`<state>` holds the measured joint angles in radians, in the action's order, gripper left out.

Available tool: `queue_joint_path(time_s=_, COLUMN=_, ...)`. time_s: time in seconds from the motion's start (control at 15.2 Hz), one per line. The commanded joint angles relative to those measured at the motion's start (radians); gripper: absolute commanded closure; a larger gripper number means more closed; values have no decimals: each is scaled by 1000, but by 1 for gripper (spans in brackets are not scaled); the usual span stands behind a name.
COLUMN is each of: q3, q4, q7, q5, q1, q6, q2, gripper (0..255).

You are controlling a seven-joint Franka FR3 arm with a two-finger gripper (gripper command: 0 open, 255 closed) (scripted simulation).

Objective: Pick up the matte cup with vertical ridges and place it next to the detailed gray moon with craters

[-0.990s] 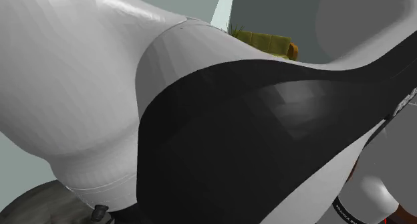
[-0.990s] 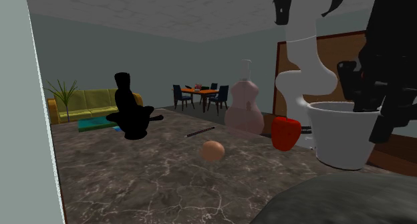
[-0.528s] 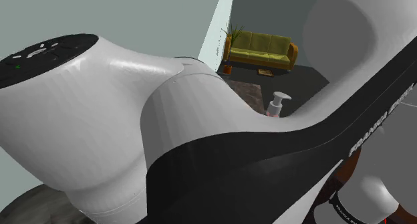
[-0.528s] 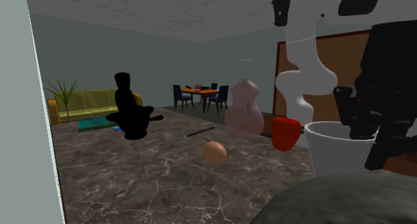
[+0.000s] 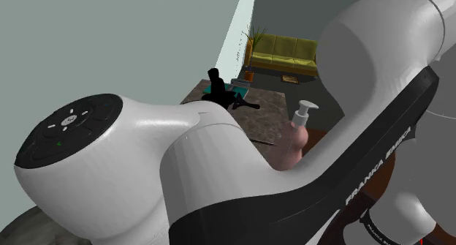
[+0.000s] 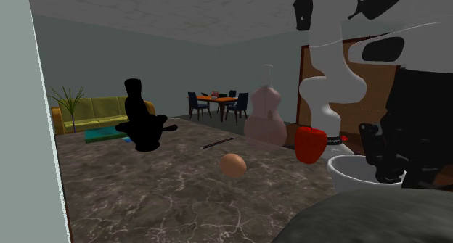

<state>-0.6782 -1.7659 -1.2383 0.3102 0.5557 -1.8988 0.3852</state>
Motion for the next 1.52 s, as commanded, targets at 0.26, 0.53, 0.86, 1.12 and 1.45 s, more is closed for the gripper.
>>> queue_joint_path(time_s=0.26, q3=5, q4=-8, q7=-6, q5=9, q1=3, q6=-18, q2=13, gripper=255)
queue_joint_path(time_s=0.53, q3=5, q4=-8, q7=-6, q5=9, q1=3, q6=-18, q2=13, gripper=0)
queue_joint_path(time_s=0.86, q3=5, q4=-8, q7=-6, q5=9, q1=3, q6=-18, q2=13, gripper=0)
queue_joint_path(time_s=1.12, q3=-9, q4=95, q7=11, q5=-15, q1=13, q6=99, q2=-8, gripper=0)
queue_joint_path(time_s=1.45, q3=-9, q4=95, q7=11, q5=-15, q1=12, q6=99, q2=-8, gripper=0)
